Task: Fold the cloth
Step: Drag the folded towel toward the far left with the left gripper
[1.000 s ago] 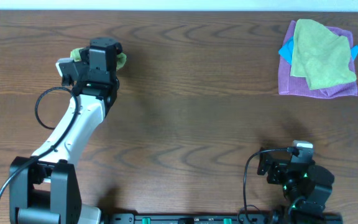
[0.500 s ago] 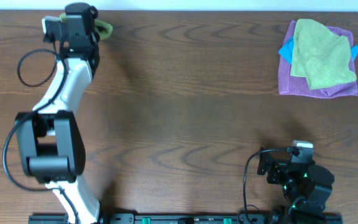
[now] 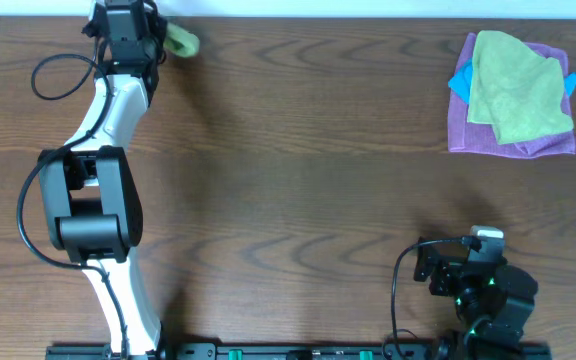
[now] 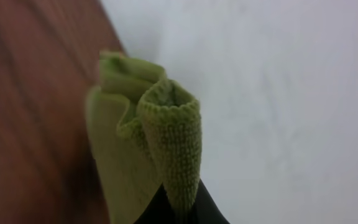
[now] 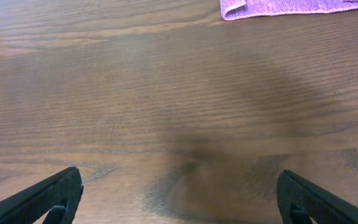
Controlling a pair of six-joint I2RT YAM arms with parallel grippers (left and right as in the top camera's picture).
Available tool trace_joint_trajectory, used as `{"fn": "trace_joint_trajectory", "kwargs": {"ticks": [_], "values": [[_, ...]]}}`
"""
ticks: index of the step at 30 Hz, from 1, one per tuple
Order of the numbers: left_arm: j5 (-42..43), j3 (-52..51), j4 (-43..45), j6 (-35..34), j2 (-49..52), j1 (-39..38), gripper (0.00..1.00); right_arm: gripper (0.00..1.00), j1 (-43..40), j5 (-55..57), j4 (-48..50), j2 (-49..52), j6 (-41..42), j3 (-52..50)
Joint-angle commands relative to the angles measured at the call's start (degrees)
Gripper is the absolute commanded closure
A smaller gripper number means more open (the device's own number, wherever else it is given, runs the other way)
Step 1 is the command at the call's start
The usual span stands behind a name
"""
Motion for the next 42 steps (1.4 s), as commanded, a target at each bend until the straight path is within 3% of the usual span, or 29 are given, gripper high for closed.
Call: {"fn": "trace_joint_trajectory", "kwargs": {"ticks": [1,7,16,17,18,19,20,21,33,42], "values": [[4.6,1.3,-1.2,5.9,0.8,0.7,0.94,0.01,-0.4,0.0,-0.3,-0.1,0.5,-0.7],[4.9,1.3,-10.1,5.9,0.8,2.0,0.94,0.01,-0.4,0.0,-0.3,-0.1,0.5,-0.7],[3.9,0.7,-15.6,7.0,0.8,2.1,0.92,0.01,-0.4,0.0,-0.3,-0.1,0.5,-0.7],[3.9,0.7,-16.6,7.0,0.8,2.1,0.85,0.01,-0.4,0.0,-0.3,-0.1,0.5,-0.7],[3.9,0.7,-18.1,7.0,0.8,2.1,0.59,0.01,-0.4,0.0,-0.3,-0.1,0.5,-0.7],[3.9,0.7,-19.4,7.0,0.8,2.1,0.42,0.01,-0.4,0.0,-0.3,-0.1,0.5,-0.7],[3.9,0.7,-20.9,6.9,0.8,2.1,0.09,0.01,-0.4,0.0,-0.3,-0.1,0.5,-0.7],[3.9,0.7,-22.1,6.9,0.8,2.1,0.05,0.01,-0.4,0.0,-0.3,-0.1,0.5,-0.7],[7.4,0.7,-32.5,6.8,-3.0,2.6,0.05,0.01,-0.4,0.0,-0.3,-0.1,0.5,-0.7],[10.2,0.7,-16.2,2.8,-3.5,2.1,0.05,0.01,-0.4,0.0,-0.3,-0.1,0.5,-0.7]]}}
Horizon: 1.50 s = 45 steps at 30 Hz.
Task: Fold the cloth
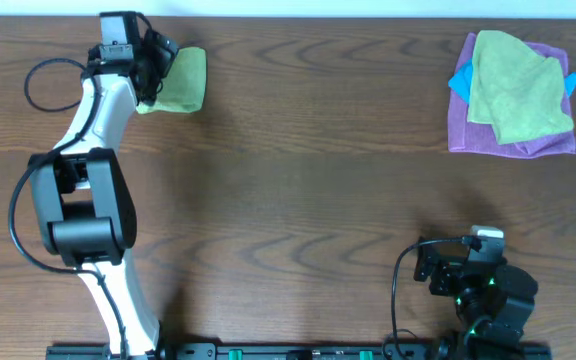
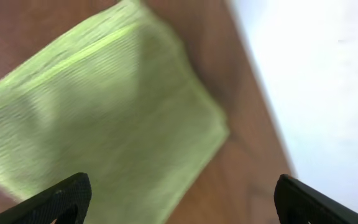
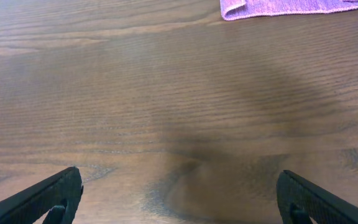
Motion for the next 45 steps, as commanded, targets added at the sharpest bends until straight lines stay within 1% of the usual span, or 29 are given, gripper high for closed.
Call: {"fn": "trace_joint_trajectory", "kwargs": {"ticks": [1,5,7,11,13,15,17,22,24,27,28,29,31,34,36,39,41,43,45], "values": [[0.3,0.5,3.6,-2.1,-2.0,0.0,0.05,0.01,-0.4,0.0,-0.3,-0.2,0.5,-0.7],[-7.7,0.5,8.2,-2.1,-0.7,-0.8,0.05,0.01,-0.4,0.0,-0.3,-0.2,0.5,-0.7],[-10.7,0.5,12.6,-2.0,1.1,-1.6,0.05,0.01,-0.4,0.0,-0.3,-0.2,0.5,-0.7],[-15.6,0.5,24.3,-0.8,6.5,-2.8,0.05,0.01,-0.4,0.0,-0.3,-0.2,0.5,-0.7],[-16.9,0.5,27.1,-1.5,9.2,-2.7,0.05,0.01,-0.4,0.0,-0.3,-0.2,0.5,-0.7],[-17.1,0.5,27.3,-5.0,11.5,-2.3,0.05,0.01,-0.4,0.0,-0.3,-0.2,0.5,-0.7],[-17.2,0.5,25.6,-6.5,13.5,-2.1,0.05,0.01,-0.4,0.0,-0.3,-0.2,0.5,-0.7],[-17.1,0.5,19.7,-7.2,15.6,-2.0,0.05,0.01,-0.4,0.0,-0.3,-0.2,0.5,-0.7],[-17.1,0.5,18.8,-7.3,15.6,-1.9,0.05,0.01,-0.4,0.0,-0.3,-0.2,0.5,-0.7],[-15.8,0.5,23.6,-7.6,15.3,-1.9,0.05,0.01,-0.4,0.0,-0.3,-0.2,0.5,-0.7],[-13.7,0.5,28.3,-7.1,14.8,-1.9,0.05,0.01,-0.4,0.0,-0.3,-0.2,0.5,-0.7],[-12.2,0.5,31.1,-5.7,14.3,-2.0,0.05,0.01,-0.4,0.0,-0.3,-0.2,0.5,-0.7],[-9.6,0.5,33.9,-5.0,13.0,-2.6,0.05,0.01,-0.4,0.0,-0.3,-0.2,0.5,-0.7],[-7.4,0.5,32.8,-5.0,11.1,-3.7,0.05,0.01,-0.4,0.0,-0.3,-0.2,0.5,-0.7],[-5.6,0.5,32.3,-3.8,11.0,-4.5,0.05,0.01,-0.4,0.0,-0.3,-0.2,0.5,-0.7],[-3.8,0.5,28.0,-2.9,11.1,-6.1,0.05,0.01,-0.4,0.0,-0.3,-0.2,0.5,-0.7],[-4.5,0.5,24.0,-1.4,11.1,-7.0,0.05,0.01,-0.4,0.0,-0.3,-0.2,0.5,-0.7],[-6.0,0.5,19.6,-1.4,11.1,-7.4,0.05,0.01,-0.4,0.0,-0.3,-0.2,0.5,-0.7],[-9.0,0.2,14.9,-1.5,11.2,-7.5,0.05,0.01,-0.4,0.0,-0.3,-0.2,0.5,-0.7]]}}
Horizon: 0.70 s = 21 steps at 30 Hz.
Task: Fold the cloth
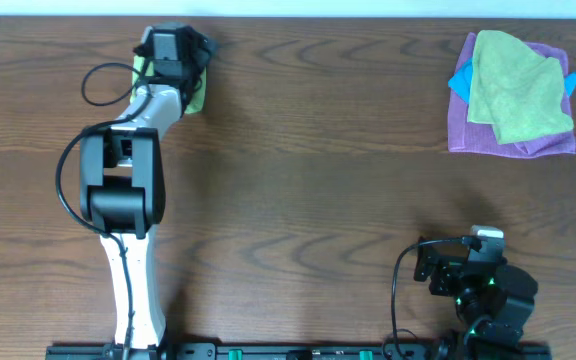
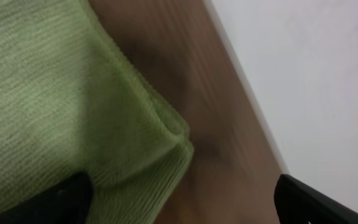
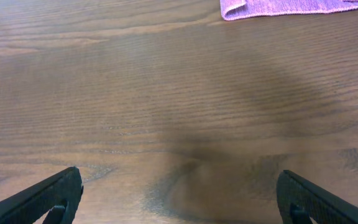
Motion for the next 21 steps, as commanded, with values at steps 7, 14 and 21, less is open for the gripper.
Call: {"fn": "trace_joint_trajectory", "kwargs": {"ticks": [7,14,21], "values": [[-2.8,-1.4,-4.5,3.4,-3.5,1.1,0.05,0.01,-0.4,0.0,-0.3,-0.2,0.5,-0.7],[-3.8,-1.4,-10.6,9.8,-13.4,1.9,0.05,0.01,-0.4,0.0,-0.3,-0.2,0.5,-0.7],[-7.4,-3.6,-25.2,8.4,-14.6,1.8,0.05,0.01,-0.4,0.0,-0.3,-0.2,0.5,-0.7]]}}
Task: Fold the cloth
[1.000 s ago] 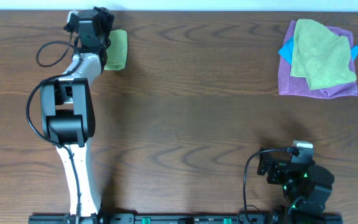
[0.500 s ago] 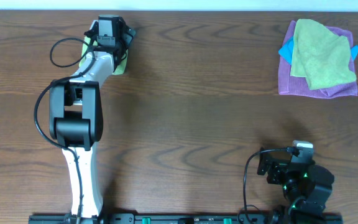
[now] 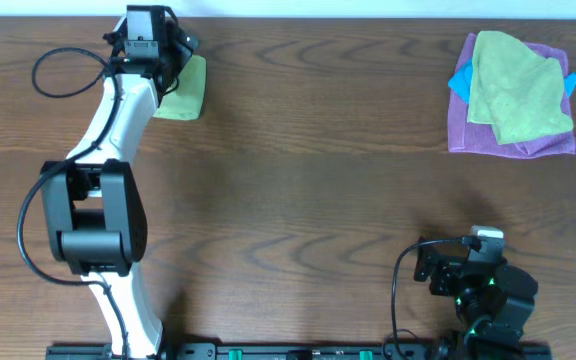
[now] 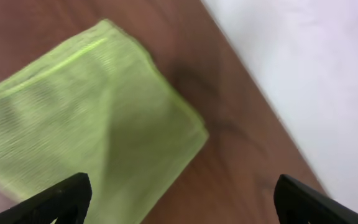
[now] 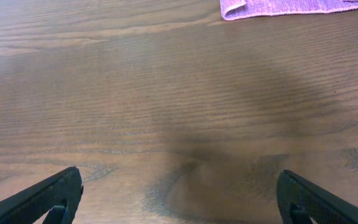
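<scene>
A small green cloth [image 3: 185,90] lies folded flat at the table's far left edge; in the left wrist view the cloth [image 4: 86,124] fills the left half. My left gripper [image 3: 168,55] hovers just above it, open, with nothing between the fingers [image 4: 61,199]. My right gripper [image 5: 179,199] rests open near the front right of the table, over bare wood.
A pile of cloths, green [image 3: 513,85] on purple [image 3: 508,140] with blue showing at the sides, sits at the far right. The pale wall [image 4: 303,74] runs just past the table's far edge. A purple cloth edge [image 5: 291,7] shows in the right wrist view.
My left gripper has moved left and drawn back from the cloth, so more of the folded green cloth shows. The right arm has not moved.
My left gripper was shut on a bunched green cloth at the far left edge. Then it stood open over the cloth lying flat. Then it sat close over the cloth's folded corner, and now it is farther back, open.
</scene>
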Controlling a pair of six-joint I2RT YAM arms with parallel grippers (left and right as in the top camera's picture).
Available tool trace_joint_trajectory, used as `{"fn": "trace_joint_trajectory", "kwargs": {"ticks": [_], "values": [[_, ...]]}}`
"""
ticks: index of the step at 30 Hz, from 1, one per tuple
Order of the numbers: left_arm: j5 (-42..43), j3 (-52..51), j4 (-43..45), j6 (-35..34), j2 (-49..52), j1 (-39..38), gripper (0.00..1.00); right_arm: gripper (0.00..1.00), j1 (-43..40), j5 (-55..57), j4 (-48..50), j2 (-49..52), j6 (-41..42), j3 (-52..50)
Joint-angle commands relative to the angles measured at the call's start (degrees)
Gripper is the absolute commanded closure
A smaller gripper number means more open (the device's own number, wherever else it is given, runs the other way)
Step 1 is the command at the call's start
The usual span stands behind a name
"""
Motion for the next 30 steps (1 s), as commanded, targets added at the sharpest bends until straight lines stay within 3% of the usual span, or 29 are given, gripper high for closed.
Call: {"fn": "trace_joint_trajectory", "kwargs": {"ticks": [1,9,24,30], "values": [[-2.8,-4.1,-1.4,-0.8,1.3,0.0,0.05,0.01,-0.4,0.0,-0.3,-0.2,0.5,-0.7],[-2.8,-16.5,11.6,-4.9,1.3,1.7,0.05,0.01,-0.4,0.0,-0.3,-0.2,0.5,-0.7],[-2.9,-16.8,13.1,-6.9,-6.8,3.7,0.05,0.01,-0.4,0.0,-0.3,-0.2,0.5,-0.7],[0.2,-16.8,21.8,-6.1,-6.0,4.9,0.05,0.01,-0.4,0.0,-0.3,-0.2,0.5,-0.7]]}}
